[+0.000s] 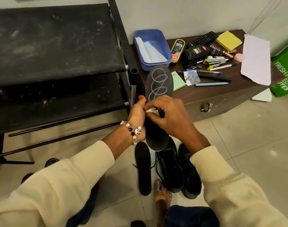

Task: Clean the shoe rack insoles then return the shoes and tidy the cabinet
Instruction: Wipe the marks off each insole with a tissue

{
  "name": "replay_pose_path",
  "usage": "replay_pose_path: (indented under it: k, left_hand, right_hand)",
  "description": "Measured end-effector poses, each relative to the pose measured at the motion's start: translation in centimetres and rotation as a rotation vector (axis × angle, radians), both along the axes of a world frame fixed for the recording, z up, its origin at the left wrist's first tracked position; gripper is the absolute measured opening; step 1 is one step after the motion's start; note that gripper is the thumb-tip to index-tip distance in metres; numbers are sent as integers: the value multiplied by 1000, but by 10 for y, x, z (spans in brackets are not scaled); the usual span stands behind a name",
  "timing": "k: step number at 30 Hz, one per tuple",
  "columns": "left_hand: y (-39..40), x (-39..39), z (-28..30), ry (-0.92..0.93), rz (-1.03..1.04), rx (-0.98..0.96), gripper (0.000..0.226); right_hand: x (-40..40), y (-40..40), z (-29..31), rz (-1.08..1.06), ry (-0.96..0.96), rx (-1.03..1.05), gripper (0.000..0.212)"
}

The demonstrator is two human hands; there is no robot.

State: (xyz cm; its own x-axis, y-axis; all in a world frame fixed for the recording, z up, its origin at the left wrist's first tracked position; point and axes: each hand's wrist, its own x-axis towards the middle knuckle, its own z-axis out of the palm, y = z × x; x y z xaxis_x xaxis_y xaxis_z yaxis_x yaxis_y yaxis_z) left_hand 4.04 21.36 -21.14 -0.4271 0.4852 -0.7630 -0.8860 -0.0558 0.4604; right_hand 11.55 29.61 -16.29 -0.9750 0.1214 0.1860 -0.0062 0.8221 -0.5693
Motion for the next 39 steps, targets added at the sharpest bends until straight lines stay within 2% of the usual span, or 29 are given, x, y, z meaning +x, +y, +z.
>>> replay_pose_path:
  k: [3, 6, 8, 12, 14, 19, 23, 27, 33, 35, 39]
  left_hand:
    - [-4, 6, -3, -34, -68, 51, 60]
    - [-3, 9, -5, -11, -51, -5, 58]
    - [-4, 7, -6, -11, -24, -49, 55]
    - [-8, 1, -13, -3, -17, -109, 49]
    - [-8, 0, -15, 15, -26, -127, 49]
    - [-2, 1, -17, 56, -20, -141, 54]
    - [0, 1, -21, -4, 37, -134, 53]
    - [-1, -1, -23, -24, 39, -137, 54]
    - [2, 0, -26, -23, -15, -142, 60]
    - [2, -1, -28, -6, 2, -178, 62]
    - [2, -4, -31, 0, 50, -142, 54]
  right_hand:
    - [1, 10, -5, -143, -45, -72, 23]
    - [0, 10, -12, -227, -44, -117, 32]
    - [-1, 4, -15, -190, -53, -188, 37]
    - [1, 1, -15, -39, -189, -286, 41]
    - [1, 6, -16, -68, -205, -244, 40]
    - [-5, 12, -25, -330, -152, -107, 32]
    - [-7, 1, -27, -219, -85, -200, 32]
    - [-7, 0, -28, -126, -108, -268, 32]
    - [-12, 21, -39, -432, -158, -47, 37]
    - [-13, 18, -39, -407, -144, -59, 36]
    - [-13, 3, -32, -208, -102, -195, 33]
